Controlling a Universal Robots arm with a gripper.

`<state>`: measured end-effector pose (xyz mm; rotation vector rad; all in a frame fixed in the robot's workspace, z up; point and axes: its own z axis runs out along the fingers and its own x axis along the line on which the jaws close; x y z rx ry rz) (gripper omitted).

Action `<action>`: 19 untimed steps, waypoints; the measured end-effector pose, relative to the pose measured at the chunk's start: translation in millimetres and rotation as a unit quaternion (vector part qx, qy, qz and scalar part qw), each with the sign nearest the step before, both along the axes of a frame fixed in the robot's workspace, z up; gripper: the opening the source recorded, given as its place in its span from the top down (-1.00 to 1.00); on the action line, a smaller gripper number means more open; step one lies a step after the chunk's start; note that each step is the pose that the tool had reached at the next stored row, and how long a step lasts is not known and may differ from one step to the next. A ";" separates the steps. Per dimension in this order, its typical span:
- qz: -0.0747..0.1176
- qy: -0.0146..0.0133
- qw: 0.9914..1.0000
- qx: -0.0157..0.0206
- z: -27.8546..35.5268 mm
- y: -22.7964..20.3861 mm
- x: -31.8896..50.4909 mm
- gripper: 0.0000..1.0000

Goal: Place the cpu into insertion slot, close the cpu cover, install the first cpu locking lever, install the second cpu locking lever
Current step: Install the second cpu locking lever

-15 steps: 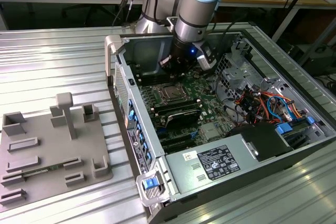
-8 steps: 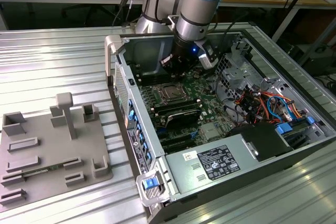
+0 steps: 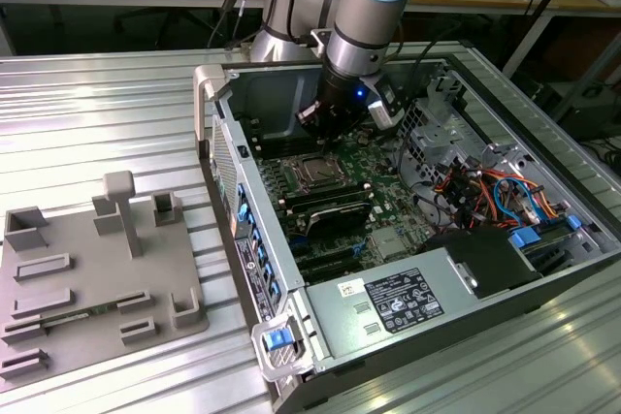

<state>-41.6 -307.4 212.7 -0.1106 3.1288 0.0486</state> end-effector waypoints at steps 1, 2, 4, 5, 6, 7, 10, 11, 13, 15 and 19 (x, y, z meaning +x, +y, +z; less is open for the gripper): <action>0.000 0.000 1.000 0.000 0.0 0.0 0.0 0.79; 0.000 0.000 1.000 0.000 0.0 0.0 0.0 0.79; 0.000 0.000 1.000 0.000 0.0 0.0 0.0 0.79; 0.000 0.000 1.000 0.000 0.0 0.0 0.0 0.79; 0.000 0.000 1.000 0.000 0.0 -0.1 0.0 0.79; 0.000 0.000 1.000 0.000 0.0 -0.1 0.0 0.79; 0.000 0.000 1.000 0.000 0.0 -2.5 0.0 0.79; 0.000 0.000 1.000 0.000 0.0 -3.7 0.0 0.79; 0.000 0.000 1.000 0.000 0.0 -5.9 0.0 0.79; 0.000 0.000 1.000 0.000 0.0 -9.0 0.0 0.79; 0.000 0.000 1.000 0.000 0.1 -16.3 2.4 0.79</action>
